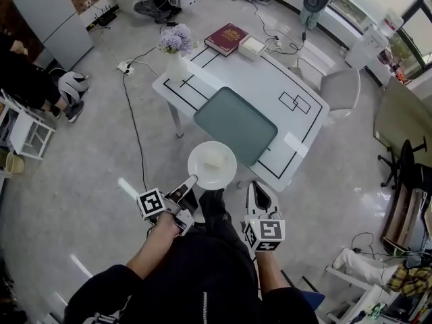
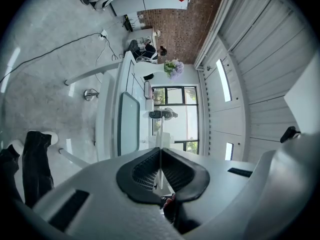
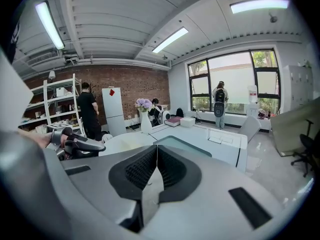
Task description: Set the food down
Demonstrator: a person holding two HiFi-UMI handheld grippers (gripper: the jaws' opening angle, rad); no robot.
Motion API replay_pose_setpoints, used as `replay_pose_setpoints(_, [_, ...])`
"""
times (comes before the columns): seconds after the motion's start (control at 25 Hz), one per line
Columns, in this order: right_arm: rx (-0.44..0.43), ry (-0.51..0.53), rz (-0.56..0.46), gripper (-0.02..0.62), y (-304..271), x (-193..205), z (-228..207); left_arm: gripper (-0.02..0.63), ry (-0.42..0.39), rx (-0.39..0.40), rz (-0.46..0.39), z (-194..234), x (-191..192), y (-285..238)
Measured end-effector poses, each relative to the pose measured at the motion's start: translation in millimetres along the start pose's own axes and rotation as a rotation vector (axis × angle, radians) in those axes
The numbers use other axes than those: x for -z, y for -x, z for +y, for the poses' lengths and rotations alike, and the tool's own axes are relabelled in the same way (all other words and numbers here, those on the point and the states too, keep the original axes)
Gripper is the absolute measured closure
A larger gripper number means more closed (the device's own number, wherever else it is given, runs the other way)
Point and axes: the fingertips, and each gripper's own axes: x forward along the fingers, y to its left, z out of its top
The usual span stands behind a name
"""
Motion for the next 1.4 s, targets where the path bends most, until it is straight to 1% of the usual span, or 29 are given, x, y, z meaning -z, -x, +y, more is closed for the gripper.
replay_pose_setpoints(0.2, [-0.003, -0.007, -0.011, 0.584, -23.5, -9.5, -15.7, 0.594, -0.026, -0.013, 0.01, 2.1, -13.9, -26.2])
replay_pose_setpoints(0.44, [0.01, -0.029, -0.009, 0.584, -52.0, -18.6, -42.6, 0.594, -0.021, -0.019, 0.028, -0.1, -26.3, -62.7])
replay_pose_setpoints(0.64, [0.021, -0.043, -0.017, 0.584, -73.0, -28.0, -58.6, 0.594, -0.034, -0.033, 0.054, 0.9, -38.2, -91.4])
replay_pose_setpoints(0.96, [0.048, -0.086, 0.013, 0.584, -96.0, -23.7, -87.7, 0.594, -0.03, -0.052, 0.11, 6.3, -41.4, -136.3])
replay_pose_setpoints(1.4, [0.067, -0.129, 0.039, 0.584, -130.6, -28.1, -119.9, 0.594, -0.021, -0.088, 0.157, 17.0, -55.4, -187.8])
